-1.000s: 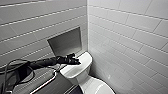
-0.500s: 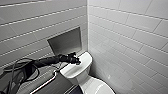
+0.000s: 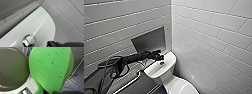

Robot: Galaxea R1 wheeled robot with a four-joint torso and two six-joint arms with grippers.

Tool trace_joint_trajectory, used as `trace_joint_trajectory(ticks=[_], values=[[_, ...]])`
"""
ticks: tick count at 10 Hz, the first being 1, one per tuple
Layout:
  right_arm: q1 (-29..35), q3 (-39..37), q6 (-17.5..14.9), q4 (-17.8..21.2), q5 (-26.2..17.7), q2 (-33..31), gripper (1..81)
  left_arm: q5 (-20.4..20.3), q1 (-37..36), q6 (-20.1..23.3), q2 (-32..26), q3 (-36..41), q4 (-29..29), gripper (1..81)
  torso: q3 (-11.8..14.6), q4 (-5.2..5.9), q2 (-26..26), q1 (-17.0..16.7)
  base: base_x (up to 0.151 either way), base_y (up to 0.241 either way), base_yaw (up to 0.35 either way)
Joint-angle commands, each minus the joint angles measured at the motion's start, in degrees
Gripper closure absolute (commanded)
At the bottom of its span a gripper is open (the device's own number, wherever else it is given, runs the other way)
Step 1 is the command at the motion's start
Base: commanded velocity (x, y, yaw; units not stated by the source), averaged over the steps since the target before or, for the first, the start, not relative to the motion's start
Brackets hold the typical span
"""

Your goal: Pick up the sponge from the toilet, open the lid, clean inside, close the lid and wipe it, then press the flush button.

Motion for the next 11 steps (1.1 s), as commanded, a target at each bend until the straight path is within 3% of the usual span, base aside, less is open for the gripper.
trace_joint_trajectory(ticks=[1,2,3,5,11], values=[[0.04,1.61,-0.10,0.13,-4.59,-1.12,81.1,3.63,-11.34,0.19,2.34,-4.04,2.05,81.1,-2.76,0.00,0.00,0.00,0.000,0.000,0.000],[0.05,1.70,-0.10,0.13,-4.59,-1.12,81.1,3.63,-11.61,0.19,2.69,-4.67,2.05,81.1,-3.77,0.00,0.00,0.00,0.000,0.000,0.000],[0.22,1.62,-0.10,0.13,-4.59,-1.04,81.1,3.63,-11.70,0.19,3.04,-5.29,2.14,81.1,-2.14,0.00,0.00,0.00,0.000,0.000,0.000],[0.31,1.44,-0.10,0.13,-4.59,-0.95,81.1,4.07,-11.79,0.19,3.31,-6.43,3.28,81.1,-3.26,0.00,0.05,0.04,0.000,0.000,0.000],[0.31,1.35,-0.10,0.13,-4.59,-0.60,81.1,6.18,-10.29,0.28,3.92,-11.53,4.60,81.1,-3.28,0.00,0.07,0.06,0.000,0.000,0.000]])
